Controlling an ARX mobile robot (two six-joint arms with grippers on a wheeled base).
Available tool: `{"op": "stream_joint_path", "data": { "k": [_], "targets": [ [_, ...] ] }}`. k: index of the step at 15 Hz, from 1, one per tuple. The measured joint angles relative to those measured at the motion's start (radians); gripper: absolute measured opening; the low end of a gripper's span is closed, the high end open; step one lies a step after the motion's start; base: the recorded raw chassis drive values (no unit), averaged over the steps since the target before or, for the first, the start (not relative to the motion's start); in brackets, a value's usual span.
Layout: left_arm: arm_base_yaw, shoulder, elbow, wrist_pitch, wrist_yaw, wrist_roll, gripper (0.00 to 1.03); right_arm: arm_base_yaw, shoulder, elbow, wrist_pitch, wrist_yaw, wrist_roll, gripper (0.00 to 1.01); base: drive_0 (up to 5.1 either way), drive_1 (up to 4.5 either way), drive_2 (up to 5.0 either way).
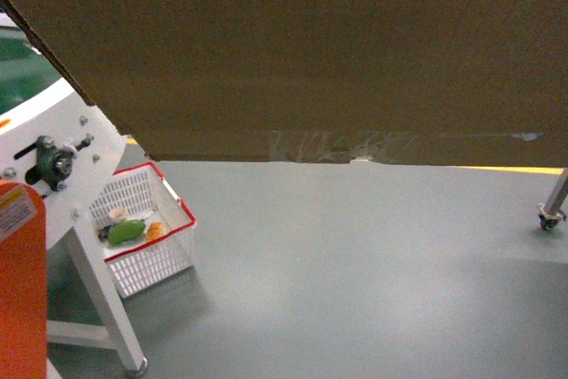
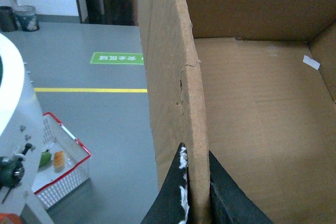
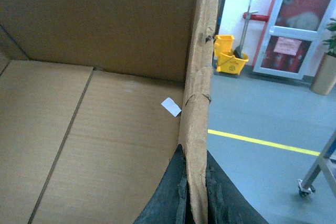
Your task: Sort boxes to right shelf from conveyor
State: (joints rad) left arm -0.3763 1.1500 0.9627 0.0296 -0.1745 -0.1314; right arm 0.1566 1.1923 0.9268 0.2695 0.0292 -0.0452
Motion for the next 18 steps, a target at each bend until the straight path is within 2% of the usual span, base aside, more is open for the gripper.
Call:
{"op": "stream_joint_path", "data": {
  "k": [18],
  "targets": [
    [0.000, 0.000, 0.000, 0.000, 0.000, 0.000, 0.02, 0.000, 0.000, 0.000, 0.000, 0.000, 0.000, 0.03, -1.5, -1.52, -1.5]
  ]
}}
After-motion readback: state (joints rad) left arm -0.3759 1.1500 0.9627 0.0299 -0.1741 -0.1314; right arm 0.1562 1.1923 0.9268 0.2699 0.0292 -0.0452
